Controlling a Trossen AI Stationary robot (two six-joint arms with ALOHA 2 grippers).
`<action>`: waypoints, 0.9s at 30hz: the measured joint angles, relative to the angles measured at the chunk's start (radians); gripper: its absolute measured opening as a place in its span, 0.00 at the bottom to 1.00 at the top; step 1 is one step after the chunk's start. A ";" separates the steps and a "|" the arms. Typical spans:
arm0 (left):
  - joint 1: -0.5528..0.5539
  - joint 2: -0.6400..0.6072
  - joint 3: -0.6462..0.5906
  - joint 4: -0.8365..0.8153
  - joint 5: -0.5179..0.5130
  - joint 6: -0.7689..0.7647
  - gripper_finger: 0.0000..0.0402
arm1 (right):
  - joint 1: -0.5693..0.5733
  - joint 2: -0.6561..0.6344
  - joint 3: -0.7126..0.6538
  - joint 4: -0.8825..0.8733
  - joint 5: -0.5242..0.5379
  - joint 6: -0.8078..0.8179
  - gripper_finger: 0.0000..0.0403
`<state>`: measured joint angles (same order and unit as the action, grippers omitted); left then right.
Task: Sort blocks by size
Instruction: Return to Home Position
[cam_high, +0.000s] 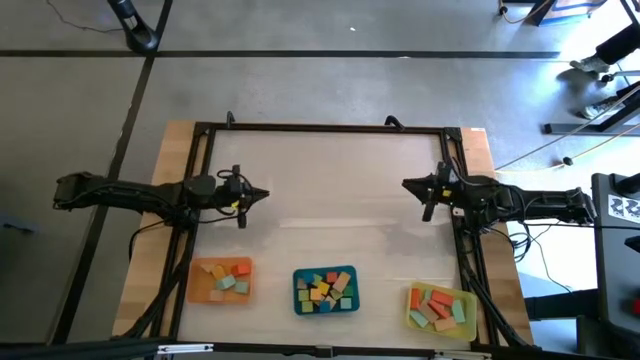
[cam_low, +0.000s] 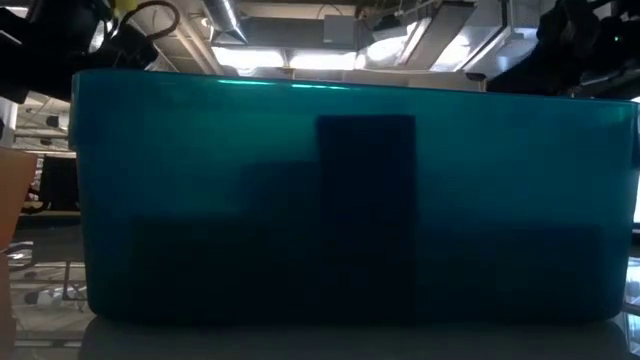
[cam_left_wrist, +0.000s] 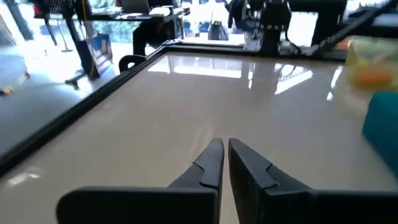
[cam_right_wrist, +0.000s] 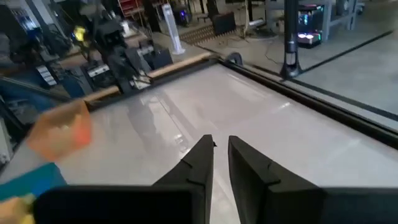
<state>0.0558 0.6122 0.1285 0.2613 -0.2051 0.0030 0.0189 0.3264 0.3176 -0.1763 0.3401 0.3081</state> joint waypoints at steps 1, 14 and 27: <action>-0.001 -0.003 0.000 0.002 -0.001 -0.030 0.03 | 0.000 0.000 -0.001 0.000 0.000 0.002 0.12; -0.005 -0.063 -0.119 0.233 0.015 -0.040 0.05 | 0.000 -0.038 -0.128 0.073 -0.027 -0.003 0.12; -0.001 -0.202 -0.119 0.181 0.022 -0.025 0.05 | 0.000 -0.112 -0.160 0.108 -0.062 -0.075 0.12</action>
<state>0.0551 0.4103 0.0097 0.4427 -0.1833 -0.0222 0.0189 0.2140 0.1577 -0.0684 0.2782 0.2336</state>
